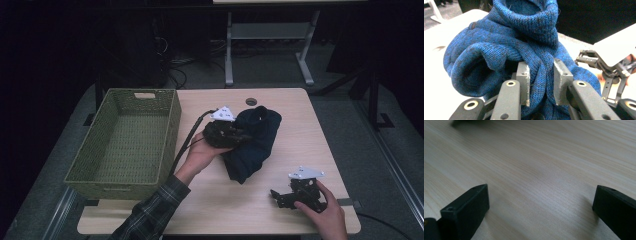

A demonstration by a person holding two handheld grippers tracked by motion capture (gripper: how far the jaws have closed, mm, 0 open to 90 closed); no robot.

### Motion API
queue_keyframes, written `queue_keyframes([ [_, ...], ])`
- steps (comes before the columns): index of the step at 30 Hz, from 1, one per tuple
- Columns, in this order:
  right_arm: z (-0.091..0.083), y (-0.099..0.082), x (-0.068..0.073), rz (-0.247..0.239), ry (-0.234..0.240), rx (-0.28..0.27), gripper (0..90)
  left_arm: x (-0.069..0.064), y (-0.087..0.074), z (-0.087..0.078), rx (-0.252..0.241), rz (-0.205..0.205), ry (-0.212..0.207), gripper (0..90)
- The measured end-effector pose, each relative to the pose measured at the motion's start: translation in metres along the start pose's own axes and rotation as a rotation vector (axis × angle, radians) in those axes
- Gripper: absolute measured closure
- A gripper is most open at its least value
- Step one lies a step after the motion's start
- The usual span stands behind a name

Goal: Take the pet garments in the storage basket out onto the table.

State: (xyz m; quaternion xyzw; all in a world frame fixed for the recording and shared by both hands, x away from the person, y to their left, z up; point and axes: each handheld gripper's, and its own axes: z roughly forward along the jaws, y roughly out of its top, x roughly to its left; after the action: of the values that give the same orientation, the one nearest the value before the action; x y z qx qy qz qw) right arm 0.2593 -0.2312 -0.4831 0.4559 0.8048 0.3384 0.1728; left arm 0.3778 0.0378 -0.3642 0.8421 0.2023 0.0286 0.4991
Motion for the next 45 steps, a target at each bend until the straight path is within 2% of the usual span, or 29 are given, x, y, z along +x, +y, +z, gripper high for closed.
queue_keyframes([
  [8,0.000,0.000,0.000,-0.001,-0.001,0.001,0.5,-0.001,-0.013,0.033,0.066,0.012,-0.018,69.9],
  [14,0.000,0.000,0.000,0.001,0.000,0.002,0.5,0.000,-0.022,0.058,0.115,0.005,-0.034,69.1],
  [19,0.000,0.000,0.000,-0.003,0.001,-0.001,0.5,0.001,-0.027,0.070,0.147,0.009,-0.042,62.7],
  [21,0.000,0.000,0.000,-0.003,0.002,0.000,0.5,0.002,-0.028,0.070,0.150,0.013,-0.035,57.5],
  [24,0.000,0.000,0.000,-0.002,0.001,0.000,0.5,0.007,-0.027,0.065,0.126,-0.003,-0.037,48.7],
  [27,-0.001,-0.001,0.000,-0.002,0.002,0.001,0.5,0.010,-0.026,0.060,0.116,0.004,-0.037,40.4],
  [29,-0.001,-0.001,0.000,0.000,0.002,0.004,0.5,0.011,-0.027,0.055,0.115,0.002,-0.040,36.4],
  [33,-0.001,-0.001,0.000,0.000,0.002,0.005,0.5,0.012,-0.028,0.043,0.123,0.011,-0.021,28.3],
  [37,-0.001,-0.001,0.000,-0.003,0.001,0.005,0.5,0.011,-0.030,0.033,0.114,0.005,-0.004,23.6],
  [41,-0.001,-0.001,0.000,-0.001,0.002,0.006,0.5,0.009,-0.034,0.025,0.141,0.029,0.022,17.8],
  [45,-0.001,-0.001,0.000,-0.003,0.002,0.006,0.5,0.006,-0.040,0.016,0.148,0.006,0.047,14.7],
])
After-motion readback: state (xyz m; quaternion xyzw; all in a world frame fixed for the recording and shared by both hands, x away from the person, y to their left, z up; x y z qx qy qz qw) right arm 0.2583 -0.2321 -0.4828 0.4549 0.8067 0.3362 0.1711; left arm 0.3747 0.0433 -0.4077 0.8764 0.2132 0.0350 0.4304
